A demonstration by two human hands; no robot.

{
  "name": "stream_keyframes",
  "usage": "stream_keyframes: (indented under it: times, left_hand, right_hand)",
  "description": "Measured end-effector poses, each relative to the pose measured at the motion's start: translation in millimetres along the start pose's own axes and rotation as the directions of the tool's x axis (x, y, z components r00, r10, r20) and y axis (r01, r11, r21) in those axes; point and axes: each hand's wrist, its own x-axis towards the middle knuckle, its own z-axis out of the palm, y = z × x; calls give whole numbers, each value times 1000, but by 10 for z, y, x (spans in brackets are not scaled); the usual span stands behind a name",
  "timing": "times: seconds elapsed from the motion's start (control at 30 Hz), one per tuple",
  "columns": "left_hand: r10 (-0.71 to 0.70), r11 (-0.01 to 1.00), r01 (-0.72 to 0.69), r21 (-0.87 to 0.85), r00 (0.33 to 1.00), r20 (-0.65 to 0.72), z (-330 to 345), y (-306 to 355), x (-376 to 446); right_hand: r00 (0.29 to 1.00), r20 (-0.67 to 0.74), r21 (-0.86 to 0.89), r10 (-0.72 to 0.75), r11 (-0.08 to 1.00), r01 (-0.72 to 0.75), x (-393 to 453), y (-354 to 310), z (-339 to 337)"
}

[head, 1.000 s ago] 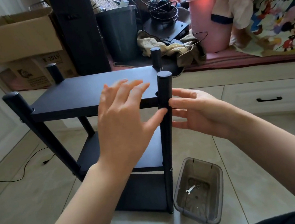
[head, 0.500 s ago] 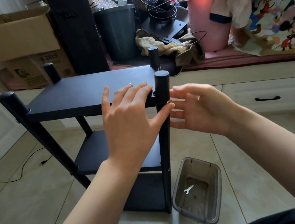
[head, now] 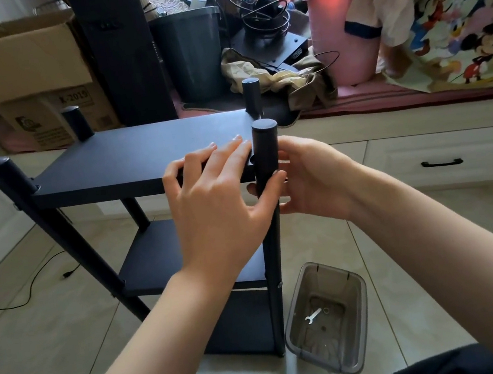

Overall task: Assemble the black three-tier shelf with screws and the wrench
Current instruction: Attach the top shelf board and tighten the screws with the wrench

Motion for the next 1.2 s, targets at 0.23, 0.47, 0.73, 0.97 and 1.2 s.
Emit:
stream_keyframes:
  times: [0.23,0.47,0.73,0.97,1.2]
  left_hand:
    - [7,1000,-8,-23,999,-42,22,-23,-9]
    - [15,999,-18,-41,997,-71,55,-31,-17]
    - [54,998,-57,-17,988,-147,144,-64,-30]
    - [67,997,-74,-31,981,-184,187,-83,-30]
    - [85,996,-89,-10,975,-203,202,-47,-27]
  right_hand:
    - [982,-182,-79,-40,997,26,-58,125,-107]
    - [924,-363,-265,118,938,-224,-17,480,-487]
    - [837,-338,-333,431,777,-535,231,1606,-905]
    - [735,-436,-377,520,636,-673,363,2815,-1129]
    - [677,-526,-643,514,280,-713,533,3384,-1337]
